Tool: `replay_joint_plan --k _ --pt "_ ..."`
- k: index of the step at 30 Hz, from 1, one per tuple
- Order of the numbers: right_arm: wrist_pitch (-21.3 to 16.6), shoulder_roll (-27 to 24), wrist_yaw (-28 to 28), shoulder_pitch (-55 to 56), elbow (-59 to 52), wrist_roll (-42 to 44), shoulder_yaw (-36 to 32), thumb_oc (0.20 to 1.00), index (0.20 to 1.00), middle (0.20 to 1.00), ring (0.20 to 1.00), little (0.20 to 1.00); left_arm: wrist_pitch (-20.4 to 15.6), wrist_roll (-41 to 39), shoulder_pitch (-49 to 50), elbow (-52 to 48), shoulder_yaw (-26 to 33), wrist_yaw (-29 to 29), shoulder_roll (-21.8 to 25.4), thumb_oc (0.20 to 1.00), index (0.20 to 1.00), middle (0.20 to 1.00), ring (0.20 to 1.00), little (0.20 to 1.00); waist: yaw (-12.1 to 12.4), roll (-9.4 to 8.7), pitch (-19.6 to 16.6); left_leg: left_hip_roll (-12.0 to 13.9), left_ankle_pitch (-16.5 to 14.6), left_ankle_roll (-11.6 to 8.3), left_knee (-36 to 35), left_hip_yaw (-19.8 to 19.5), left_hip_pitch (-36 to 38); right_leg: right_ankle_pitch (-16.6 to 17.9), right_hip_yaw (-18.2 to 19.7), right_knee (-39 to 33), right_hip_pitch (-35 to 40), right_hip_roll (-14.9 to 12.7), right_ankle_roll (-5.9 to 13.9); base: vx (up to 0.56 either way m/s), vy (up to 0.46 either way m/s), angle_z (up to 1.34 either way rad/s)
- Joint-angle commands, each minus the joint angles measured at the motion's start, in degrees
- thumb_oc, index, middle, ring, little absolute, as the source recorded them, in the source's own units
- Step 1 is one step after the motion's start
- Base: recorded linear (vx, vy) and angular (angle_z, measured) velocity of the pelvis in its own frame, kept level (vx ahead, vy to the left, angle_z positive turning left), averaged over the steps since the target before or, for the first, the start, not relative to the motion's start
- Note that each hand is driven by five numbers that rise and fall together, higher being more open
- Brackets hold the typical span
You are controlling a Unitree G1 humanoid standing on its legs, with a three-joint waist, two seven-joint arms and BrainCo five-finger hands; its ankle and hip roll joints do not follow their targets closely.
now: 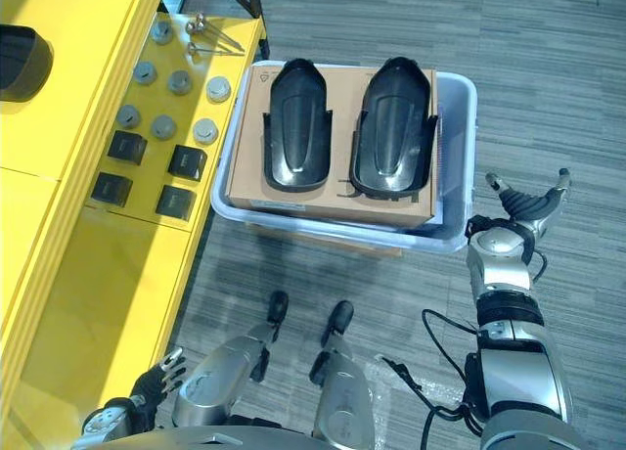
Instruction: Move parts from the plastic box to the shelf.
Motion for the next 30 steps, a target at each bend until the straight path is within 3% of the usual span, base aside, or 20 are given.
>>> replay_joint_plan --k 1,9,17,19,22,29,30 --pt "-2.3 -4.7 0.0 -0.6 -1.6 0.4 4.0 1.0 1.0 1.0 1.0 1.0 -1.6 -1.5 0.8 1.2 -2.4 -1.1 3.8 1.0 1.0 1.0 1.0 1.0 1.1 -2.26 -3.9 1.3 -1.7 -1.46 1.5 -1.4 -3.5 -5.2 2.8 1.8 3.5 -4.8 4.9 -0.01 0.026 0.07" --pt "-3.9 -5.3 2.9 -5.0 2.6 2.4 7.7 1.0 1.0 1.0 1.0 1.0 -2.1 -2.6 0.3 0.9 -3.7 -1.5 4.5 1.0 1.0 1.0 1.0 1.0 2.4 -1.89 -2.4 1.0 -1.4 -1.4 2.1 -1.7 -5.0 -5.0 2.5 2.3 2.4 -5.2 5.16 -0.01 0.01 0.01" --pt "-1.9 -2.8 6.3 -7.3 3.7 1.5 10.5 1.0 1.0 1.0 1.0 1.0 -2.4 -3.1 0.3 1.2 -4.0 -2.2 4.9 1.0 1.0 1.0 1.0 1.0 3.6 -1.91 -1.8 0.7 -1.6 -1.21 2.8 -2.0 -6.1 -5.3 2.0 3.0 1.6 -5.5 5.34 0.0 0.007 0.03" --pt "0.0 -1.6 6.8 -8.2 4.6 1.2 12.0 1.0 1.0 1.0 1.0 1.0 -2.8 -3.8 0.1 1.9 -4.2 -2.6 4.9 1.0 1.0 1.0 1.0 1.0 4.0 -1.87 -1.8 0.5 -1.7 -1.15 3.1 -2.0 -6.5 -5.4 1.8 3.2 1.4 -5.7 5.38 0.02 0.033 0.14" --pt "2.6 0.3 9.9 -9.5 12.1 4.1 14.7 1.0 1.0 1.0 1.0 1.0 -3.5 -5.4 -0.6 1.9 -5.0 -3.5 5.0 1.0 1.0 1.0 1.0 1.0 5.2 -1.43 -0.9 -0.1 -2.0 -0.89 4.8 -2.3 -8.1 -5.4 1.2 4.0 0.7 -6.2 5.26 -0.02 0.031 0.1" --pt "3.3 2.8 10.2 -9.5 18.6 8.0 14.8 1.0 1.0 1.0 1.0 1.0 -3.6 -5.9 -1.2 1.9 -5.5 -3.6 5.0 1.0 1.0 1.0 1.0 1.0 6.1 -1.56 -0.1 -0.7 -2.3 -0.51 6.1 -2.7 -9.3 -5.5 0.8 4.7 0.0 -6.5 5.37 -0.01 -0.008 0.11" --pt "3.0 2.9 11.0 -9.4 20.3 8.6 14.4 0.595 0.595 0.595 0.595 0.595 -3.6 -6.1 -1.2 1.7 -5.6 -3.6 5.1 1.0 1.0 1.0 1.0 1.0 6.2 -1.53 0.0 -0.8 -2.3 -0.45 6.2 -2.6 -9.5 -5.5 0.8 4.8 -0.1 -6.6 5.39 0.0 0.0 0.0"
